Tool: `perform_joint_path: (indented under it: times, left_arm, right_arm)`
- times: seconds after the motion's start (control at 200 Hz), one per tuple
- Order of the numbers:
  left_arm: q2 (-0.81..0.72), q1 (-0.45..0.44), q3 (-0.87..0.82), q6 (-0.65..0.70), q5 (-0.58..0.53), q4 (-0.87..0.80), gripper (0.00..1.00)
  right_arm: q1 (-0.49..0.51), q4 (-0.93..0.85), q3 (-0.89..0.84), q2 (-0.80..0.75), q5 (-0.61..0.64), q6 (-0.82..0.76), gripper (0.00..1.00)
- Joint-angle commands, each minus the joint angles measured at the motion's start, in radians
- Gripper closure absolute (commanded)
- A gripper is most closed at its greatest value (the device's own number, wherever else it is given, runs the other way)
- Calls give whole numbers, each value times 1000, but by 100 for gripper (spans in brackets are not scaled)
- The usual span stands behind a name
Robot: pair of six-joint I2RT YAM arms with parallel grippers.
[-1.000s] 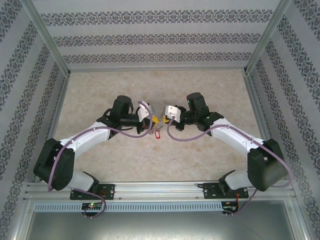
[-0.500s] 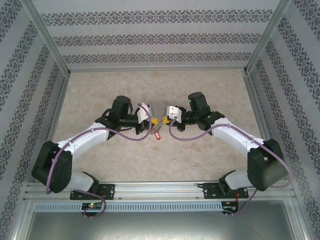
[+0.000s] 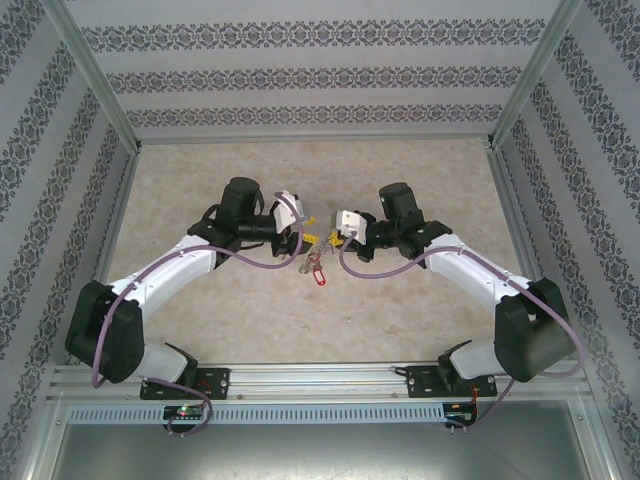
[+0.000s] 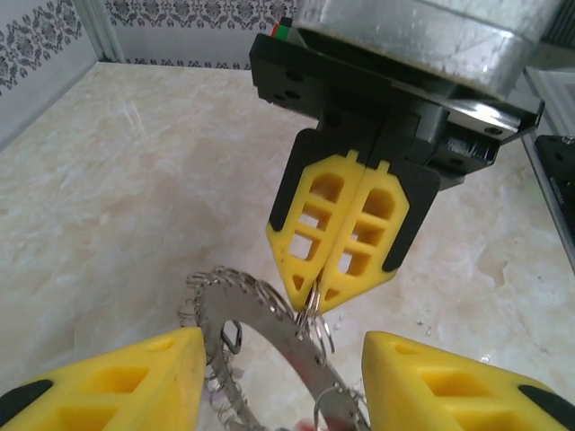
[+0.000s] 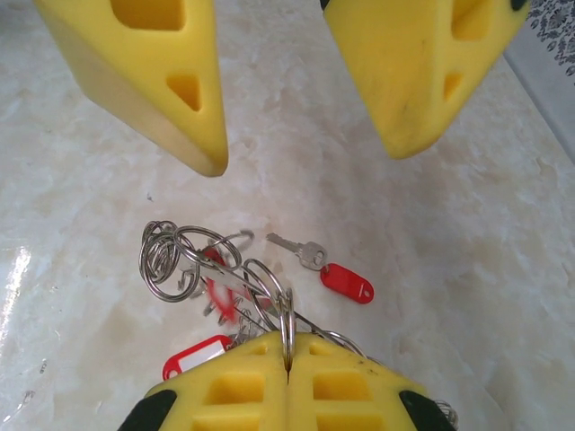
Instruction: Put the keys on the keyring
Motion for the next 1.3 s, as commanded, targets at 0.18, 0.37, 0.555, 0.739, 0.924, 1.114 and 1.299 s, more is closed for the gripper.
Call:
perform_joint_path:
  times: [0.18, 0.37, 0.555, 0.739, 0.924, 1.114, 1.299]
  left_arm:
    - [66, -38, 31, -46, -1, -59, 53]
    - [104, -40, 59, -79, -48, -62, 60]
    - [119, -40, 81, -77, -44, -78, 85]
    - [96, -41, 62, -15, -50, -112, 100]
    - [32, -39, -9, 10, -99, -46, 100]
    - [27, -37, -11, 6, -94, -38, 100]
    - [29, -37, -11, 14, -101, -41, 100]
  right_arm:
    - [17, 29, 49, 1, 37, 38, 100]
    - [27, 31, 50, -1, 38, 48, 100]
    - [39, 37, 53, 2, 48, 60, 100]
    - [38, 38, 44, 0, 45, 60, 100]
    - [23, 23, 27, -5, 20, 63, 89]
    - [19, 18, 17, -2, 13, 69, 80]
    - [19, 15, 29, 2, 13, 75, 79]
